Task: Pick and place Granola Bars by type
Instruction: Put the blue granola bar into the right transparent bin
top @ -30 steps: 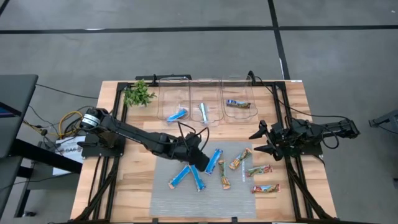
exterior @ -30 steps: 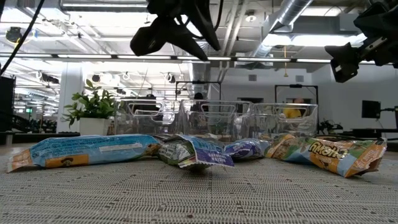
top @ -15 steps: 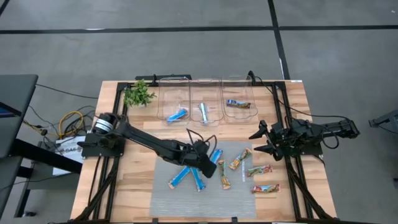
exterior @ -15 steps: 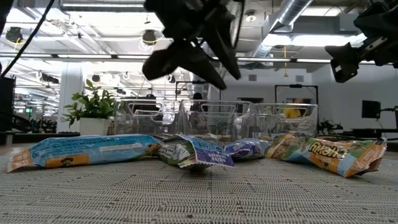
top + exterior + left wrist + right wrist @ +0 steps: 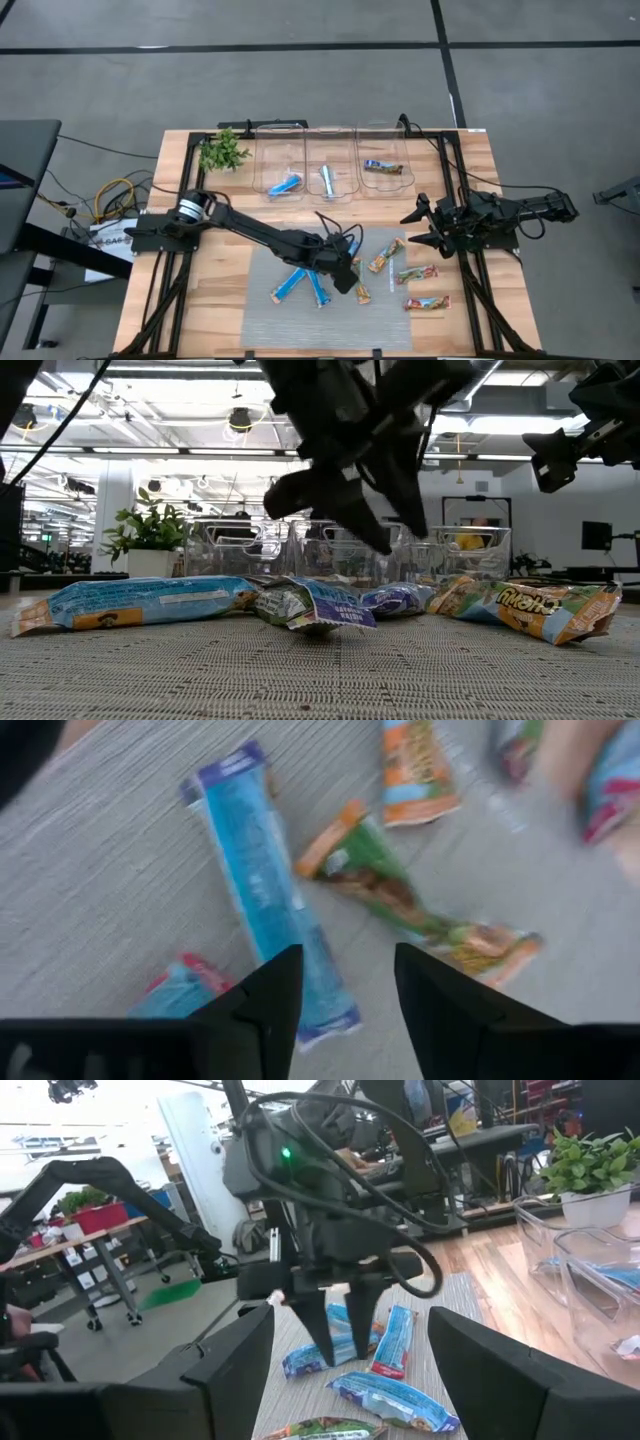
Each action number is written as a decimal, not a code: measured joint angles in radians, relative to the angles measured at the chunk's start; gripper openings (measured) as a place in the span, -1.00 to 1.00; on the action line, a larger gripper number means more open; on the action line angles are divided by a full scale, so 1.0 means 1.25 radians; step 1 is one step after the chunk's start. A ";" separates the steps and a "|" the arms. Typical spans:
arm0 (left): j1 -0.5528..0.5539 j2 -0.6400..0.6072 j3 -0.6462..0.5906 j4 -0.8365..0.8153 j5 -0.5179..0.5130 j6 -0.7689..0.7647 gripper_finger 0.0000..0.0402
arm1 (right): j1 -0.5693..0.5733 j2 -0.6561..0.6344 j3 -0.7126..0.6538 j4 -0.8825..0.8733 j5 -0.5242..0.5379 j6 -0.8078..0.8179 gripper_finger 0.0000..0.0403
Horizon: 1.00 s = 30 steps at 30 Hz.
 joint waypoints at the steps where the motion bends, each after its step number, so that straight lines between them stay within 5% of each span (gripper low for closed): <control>1: 0.004 0.005 0.007 -0.010 0.001 0.002 -0.20 | 0.000 0.000 0.000 0.000 0.000 0.000 0.29; 30: 0.024 0.096 0.042 -0.018 0.045 0.036 -0.11 | 0.000 0.000 0.000 0.000 0.000 0.000 0.29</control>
